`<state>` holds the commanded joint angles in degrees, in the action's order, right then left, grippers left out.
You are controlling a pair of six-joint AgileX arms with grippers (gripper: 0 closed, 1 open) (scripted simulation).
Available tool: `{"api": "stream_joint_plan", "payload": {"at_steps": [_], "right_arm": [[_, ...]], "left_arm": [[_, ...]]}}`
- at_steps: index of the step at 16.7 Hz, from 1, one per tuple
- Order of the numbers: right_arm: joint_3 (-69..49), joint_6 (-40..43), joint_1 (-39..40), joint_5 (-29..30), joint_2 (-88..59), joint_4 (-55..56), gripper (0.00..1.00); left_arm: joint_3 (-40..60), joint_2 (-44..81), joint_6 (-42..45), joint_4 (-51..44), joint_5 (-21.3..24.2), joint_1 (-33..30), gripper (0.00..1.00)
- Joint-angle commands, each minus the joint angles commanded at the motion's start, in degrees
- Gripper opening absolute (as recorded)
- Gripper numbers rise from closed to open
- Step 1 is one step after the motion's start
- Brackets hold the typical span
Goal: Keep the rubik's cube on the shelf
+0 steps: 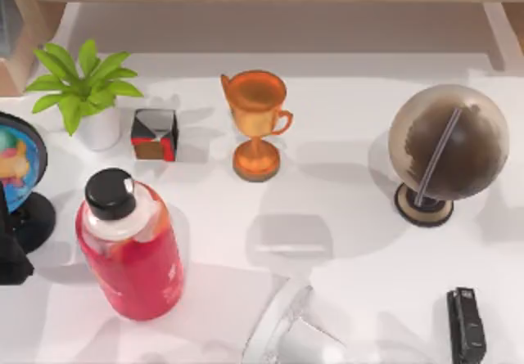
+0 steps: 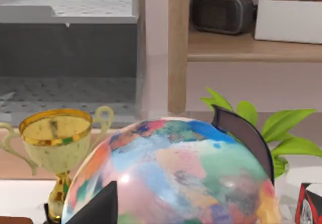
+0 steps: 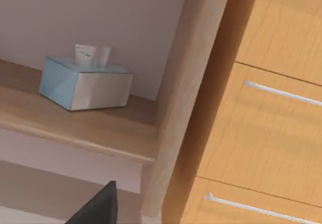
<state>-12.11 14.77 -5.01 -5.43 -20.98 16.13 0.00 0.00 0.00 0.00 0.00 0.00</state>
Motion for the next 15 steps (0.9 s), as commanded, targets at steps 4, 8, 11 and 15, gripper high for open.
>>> {"api": "stream_joint_plan", "payload": {"at_steps": [4, 8, 11, 15], "right_arm": [[-10.8, 14.4, -4.5, -4.6, -22.9, 13.1, 1.0], [-22.9, 31.2, -9.5, -9.4, -49.6, 26.6, 1.0], [-31.9, 44.4, -13.3, -12.7, -69.3, 36.1, 1.0], [-42.1, 59.9, -17.6, -16.2, -91.6, 46.1, 1.0]], "left_arm": [[0.0, 0.0, 0.0, 0.0, 0.0, 0.0, 1.0], [0.0, 0.0, 0.0, 0.0, 0.0, 0.0, 1.0], [0.0, 0.0, 0.0, 0.0, 0.0, 0.0, 1.0], [0.0, 0.0, 0.0, 0.0, 0.0, 0.0, 1.0]]}}
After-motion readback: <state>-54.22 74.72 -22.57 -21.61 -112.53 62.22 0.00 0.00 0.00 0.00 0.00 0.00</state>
